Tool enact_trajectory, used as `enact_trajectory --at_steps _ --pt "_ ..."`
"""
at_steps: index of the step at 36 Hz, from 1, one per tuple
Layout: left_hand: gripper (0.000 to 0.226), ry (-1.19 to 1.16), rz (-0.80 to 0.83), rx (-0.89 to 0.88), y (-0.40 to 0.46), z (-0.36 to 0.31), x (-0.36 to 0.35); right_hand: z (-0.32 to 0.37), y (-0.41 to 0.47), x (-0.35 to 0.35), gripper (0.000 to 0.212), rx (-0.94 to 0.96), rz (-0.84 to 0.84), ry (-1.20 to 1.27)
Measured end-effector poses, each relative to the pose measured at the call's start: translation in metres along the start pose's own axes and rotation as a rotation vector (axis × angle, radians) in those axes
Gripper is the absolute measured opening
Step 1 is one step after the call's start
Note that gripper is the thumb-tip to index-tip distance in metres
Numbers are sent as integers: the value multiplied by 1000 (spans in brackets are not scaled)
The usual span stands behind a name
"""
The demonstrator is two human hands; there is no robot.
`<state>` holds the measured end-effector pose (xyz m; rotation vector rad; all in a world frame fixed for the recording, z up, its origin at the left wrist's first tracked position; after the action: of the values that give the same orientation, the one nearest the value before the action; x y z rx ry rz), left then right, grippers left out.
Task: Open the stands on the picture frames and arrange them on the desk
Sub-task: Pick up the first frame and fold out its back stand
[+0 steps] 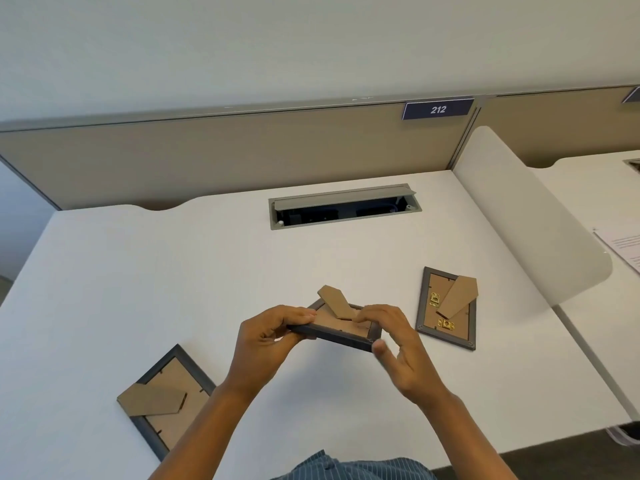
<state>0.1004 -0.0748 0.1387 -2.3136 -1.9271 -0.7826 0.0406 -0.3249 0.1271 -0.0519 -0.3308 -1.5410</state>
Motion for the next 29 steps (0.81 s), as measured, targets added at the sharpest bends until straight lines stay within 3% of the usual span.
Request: enact_trajectory --at_steps 6,9,16,21,26,29 --pt "33 5 21 2 3 0 -2 -10 5 -5 74 -367 -1 93" --pt "29 10 32 7 3 1 -4 -19 8 -7 62 -481 17 135" --pt "28 -8 37 21 6 -3 -8 -20 11 -11 72 -524 -19 278" --pt "28 -46 52 57 11 -6 -12 -20 9 -11 100 -501 -70 342" --pt "23 -52 63 120 17 -5 -15 -26 10 -8 82 -452 -89 414" --pt "22 -25 64 107 24 -6 -19 -30 8 -8 87 -433 -88 451"
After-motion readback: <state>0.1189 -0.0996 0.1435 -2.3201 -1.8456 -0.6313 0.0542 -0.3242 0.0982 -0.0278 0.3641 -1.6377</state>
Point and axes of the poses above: each hand's wrist, its own y-axis towards the middle knuckle, its own x-axis out of the back of the hand, z = x × y, the point moved 3 cm from there along y, towards the middle knuckle, and after that the axes turned 11 degrees about y, right-handed, at the moved point
